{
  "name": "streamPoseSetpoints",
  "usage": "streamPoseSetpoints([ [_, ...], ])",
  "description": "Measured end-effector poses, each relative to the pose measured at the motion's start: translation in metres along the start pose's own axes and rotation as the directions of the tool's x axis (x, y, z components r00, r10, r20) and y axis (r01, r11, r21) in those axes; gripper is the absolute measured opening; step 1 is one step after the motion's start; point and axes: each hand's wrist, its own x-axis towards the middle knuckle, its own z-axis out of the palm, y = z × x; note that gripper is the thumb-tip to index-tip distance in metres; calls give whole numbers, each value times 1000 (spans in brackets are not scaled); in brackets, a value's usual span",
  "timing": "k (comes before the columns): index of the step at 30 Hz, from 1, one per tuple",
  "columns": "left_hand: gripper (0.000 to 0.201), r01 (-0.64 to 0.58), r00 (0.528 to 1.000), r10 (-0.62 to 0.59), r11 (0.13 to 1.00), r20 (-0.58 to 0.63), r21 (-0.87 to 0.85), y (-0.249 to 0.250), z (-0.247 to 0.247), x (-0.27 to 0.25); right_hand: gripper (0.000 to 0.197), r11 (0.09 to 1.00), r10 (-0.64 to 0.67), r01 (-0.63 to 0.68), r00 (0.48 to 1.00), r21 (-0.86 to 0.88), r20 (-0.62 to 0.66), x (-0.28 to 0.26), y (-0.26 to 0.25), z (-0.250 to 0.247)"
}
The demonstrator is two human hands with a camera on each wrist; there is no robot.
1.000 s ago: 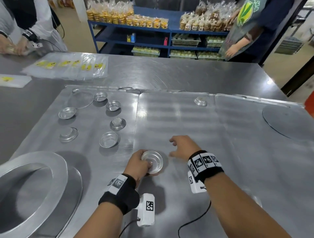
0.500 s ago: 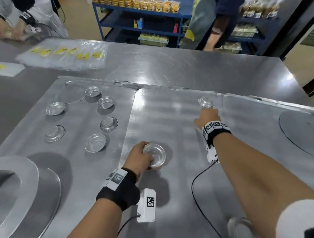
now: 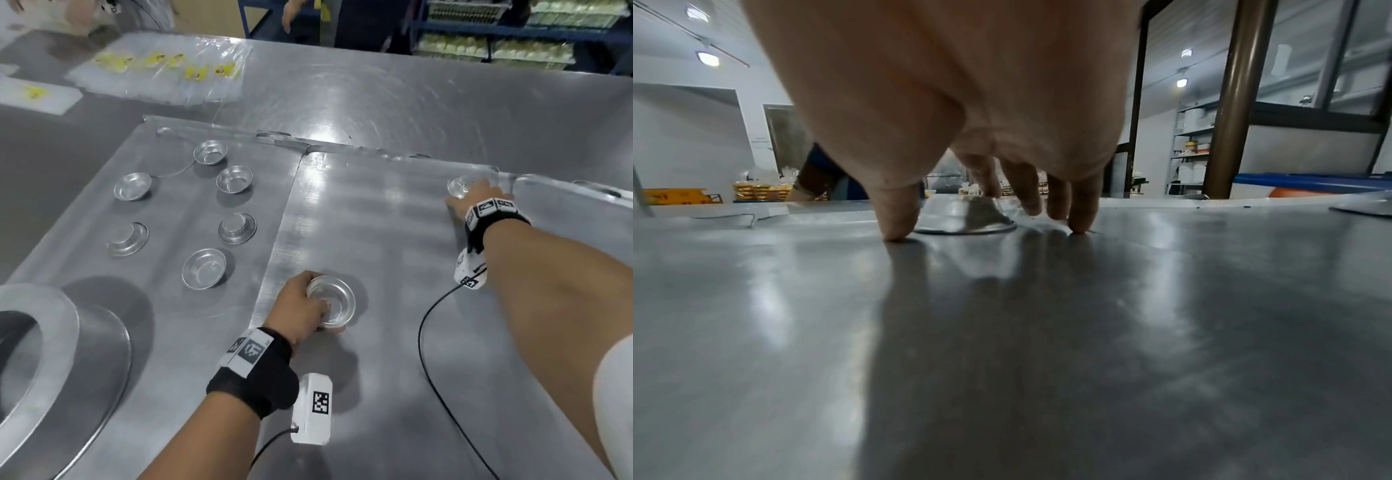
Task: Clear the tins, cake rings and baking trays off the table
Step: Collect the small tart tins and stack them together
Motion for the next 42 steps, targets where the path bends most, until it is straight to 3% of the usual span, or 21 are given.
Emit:
streamPoseSetpoints([
  [2,44,0,1000,0,1000,-10,6,-3,-2,0,89,989,104,-101,994,105,-21,-5,0,0],
  [5,44,-2,999,3,1000,-32,21,-6,-6,-3,84,948,141,-94,980,304,-137,-7,-1,3],
  [7,45,-2,999,3,1000,-33,7,-5,-7,-6,73,937,130,-68,978,342,-163,-24,-4,-5],
  [9,44,0,1000,0,1000,-24,0,-4,-8,-11,60,939,72,-29,991,343,-113,-37,-7,-8],
  [18,43,5,1000,-5,1000,-1,10,-4,-28,-42,81,888,-123,120,992,445,-23,-123,-50,-10],
  [22,43,18,1000,-18,1000,-10,2,-10,-42,-57,82,839,-208,189,978,510,-20,-170,-69,6],
  [30,16,37,999,-41,991,-32,-127,-19,-75,-81,68,568,-361,402,906,719,-221,-293,-97,15],
  [35,50,14,999,-22,987,-50,-161,-23,-99,-91,68,329,-391,447,866,832,-311,-361,-112,17],
  [38,68,-17,999,10,987,-44,-163,-25,-112,-95,69,264,-450,434,846,861,-288,-393,-118,24],
  [40,73,-28,1000,27,987,-7,-160,-26,-120,-98,69,231,-473,428,834,874,-284,-409,-123,30],
  [42,64,-42,999,46,983,18,-181,-24,-127,-106,68,211,-481,425,829,880,-285,-422,-128,35],
])
